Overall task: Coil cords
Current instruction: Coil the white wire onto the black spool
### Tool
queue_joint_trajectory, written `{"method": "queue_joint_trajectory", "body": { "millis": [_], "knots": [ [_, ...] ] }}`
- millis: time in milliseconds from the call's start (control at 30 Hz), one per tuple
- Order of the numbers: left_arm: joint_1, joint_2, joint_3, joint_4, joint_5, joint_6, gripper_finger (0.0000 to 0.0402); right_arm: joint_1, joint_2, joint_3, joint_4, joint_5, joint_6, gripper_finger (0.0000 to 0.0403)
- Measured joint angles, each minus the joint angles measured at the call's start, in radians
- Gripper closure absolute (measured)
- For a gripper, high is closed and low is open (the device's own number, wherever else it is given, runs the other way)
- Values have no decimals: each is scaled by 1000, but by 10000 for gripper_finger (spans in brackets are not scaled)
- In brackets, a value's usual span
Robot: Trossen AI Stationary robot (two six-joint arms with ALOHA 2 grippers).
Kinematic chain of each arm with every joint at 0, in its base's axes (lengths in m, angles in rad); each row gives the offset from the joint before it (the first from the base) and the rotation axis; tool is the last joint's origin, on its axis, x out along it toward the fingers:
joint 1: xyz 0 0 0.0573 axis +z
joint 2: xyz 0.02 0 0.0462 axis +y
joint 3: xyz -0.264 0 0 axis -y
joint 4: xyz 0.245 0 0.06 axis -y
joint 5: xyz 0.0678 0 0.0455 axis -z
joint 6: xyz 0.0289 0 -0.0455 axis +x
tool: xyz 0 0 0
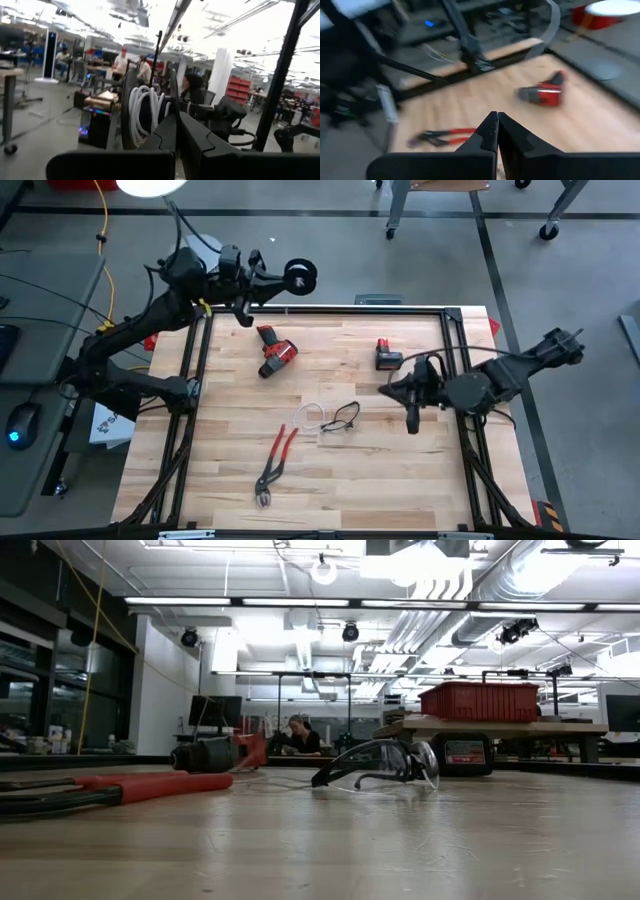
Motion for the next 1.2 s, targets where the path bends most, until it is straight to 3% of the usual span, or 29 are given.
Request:
{"method": "queue_joint_trajectory", "body": {
  "millis": [167,300,533,700,967,1200],
  "knots": [
    [4,-12,-96,-13,0,7,401,-113,-53,-234,362,-227,-27,403],
    [10,-35,-257,18,-2,-3,402,-251,-41,-350,520,-431,-41,403],
    [54,-98,-531,325,31,-165,402,-472,-33,-417,669,-626,-17,403],
    [93,-139,-577,367,49,-190,401,-545,-33,-366,669,-667,-26,403],
    [167,-141,-577,94,147,-29,401,-566,-25,-335,536,-571,-89,403],
    [210,-142,-577,212,216,-80,401,-534,-21,-334,529,-579,-143,403]
  ]
}}
